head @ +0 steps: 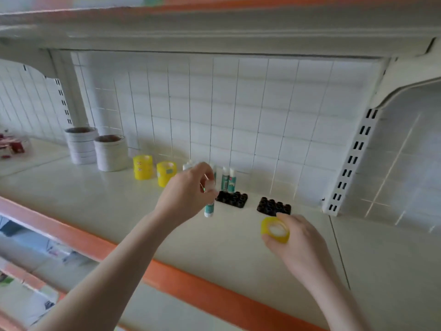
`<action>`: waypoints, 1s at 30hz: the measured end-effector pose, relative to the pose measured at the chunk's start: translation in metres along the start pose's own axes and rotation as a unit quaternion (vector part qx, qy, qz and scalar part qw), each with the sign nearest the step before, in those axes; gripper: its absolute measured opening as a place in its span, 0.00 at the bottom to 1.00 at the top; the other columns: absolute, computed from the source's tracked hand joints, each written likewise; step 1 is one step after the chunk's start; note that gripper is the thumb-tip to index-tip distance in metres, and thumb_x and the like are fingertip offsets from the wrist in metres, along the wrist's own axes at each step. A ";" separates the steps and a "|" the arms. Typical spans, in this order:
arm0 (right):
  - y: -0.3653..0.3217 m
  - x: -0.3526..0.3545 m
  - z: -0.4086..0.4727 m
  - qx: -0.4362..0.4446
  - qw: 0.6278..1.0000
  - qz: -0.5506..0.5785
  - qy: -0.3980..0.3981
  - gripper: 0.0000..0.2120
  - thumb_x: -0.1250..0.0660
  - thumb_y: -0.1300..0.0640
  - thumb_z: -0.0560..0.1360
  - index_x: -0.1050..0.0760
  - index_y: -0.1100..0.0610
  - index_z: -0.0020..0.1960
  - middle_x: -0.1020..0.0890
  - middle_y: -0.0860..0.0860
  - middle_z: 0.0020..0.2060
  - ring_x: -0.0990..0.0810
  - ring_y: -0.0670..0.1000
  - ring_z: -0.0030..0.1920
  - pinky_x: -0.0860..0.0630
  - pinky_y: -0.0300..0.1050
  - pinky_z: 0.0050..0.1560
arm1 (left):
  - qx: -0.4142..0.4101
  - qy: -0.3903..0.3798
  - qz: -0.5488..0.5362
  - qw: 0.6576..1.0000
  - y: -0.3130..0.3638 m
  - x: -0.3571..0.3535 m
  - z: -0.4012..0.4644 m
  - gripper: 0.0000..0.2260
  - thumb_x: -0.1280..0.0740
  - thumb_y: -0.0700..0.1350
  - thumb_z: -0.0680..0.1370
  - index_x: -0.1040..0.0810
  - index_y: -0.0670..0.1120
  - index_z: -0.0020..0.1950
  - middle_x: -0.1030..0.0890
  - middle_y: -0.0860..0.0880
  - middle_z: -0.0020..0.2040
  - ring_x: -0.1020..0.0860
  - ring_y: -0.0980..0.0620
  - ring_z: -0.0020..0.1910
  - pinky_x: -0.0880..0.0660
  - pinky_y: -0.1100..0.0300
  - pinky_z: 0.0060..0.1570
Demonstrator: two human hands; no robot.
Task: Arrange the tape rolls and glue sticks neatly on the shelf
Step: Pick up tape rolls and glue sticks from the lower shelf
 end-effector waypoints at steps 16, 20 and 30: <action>-0.004 -0.012 0.057 -0.068 0.997 -0.026 -0.029 0.20 0.35 0.45 0.73 0.29 0.49 0.64 0.25 0.46 0.56 0.27 0.48 0.57 0.33 0.37 0.49 | -0.107 -0.130 0.055 0.984 0.007 -0.054 0.122 0.11 0.31 0.48 0.73 0.26 0.49 0.53 0.23 0.54 0.44 0.25 0.51 0.44 0.30 0.60 0.39; -0.002 -0.011 0.057 -0.085 0.995 -0.032 -0.033 0.24 0.36 0.44 0.74 0.32 0.50 0.67 0.27 0.46 0.60 0.29 0.47 0.60 0.33 0.37 0.54 | -0.123 -0.149 0.075 0.978 0.008 -0.072 0.136 0.11 0.32 0.48 0.74 0.26 0.49 0.54 0.21 0.52 0.47 0.25 0.51 0.43 0.31 0.60 0.37; -0.008 -0.021 0.066 -0.100 0.994 -0.044 -0.005 0.22 0.36 0.44 0.73 0.30 0.51 0.65 0.27 0.45 0.56 0.29 0.47 0.56 0.33 0.38 0.50 | -0.117 -0.178 0.076 0.974 -0.012 -0.100 0.143 0.09 0.33 0.47 0.73 0.26 0.49 0.52 0.21 0.50 0.48 0.24 0.49 0.47 0.27 0.57 0.42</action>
Point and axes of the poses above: each hand's wrist, its own z-axis towards the middle knuckle, its own x-axis out of the back of the hand, y = z × x, the point moved 2 cm from there along z, towards the middle knuckle
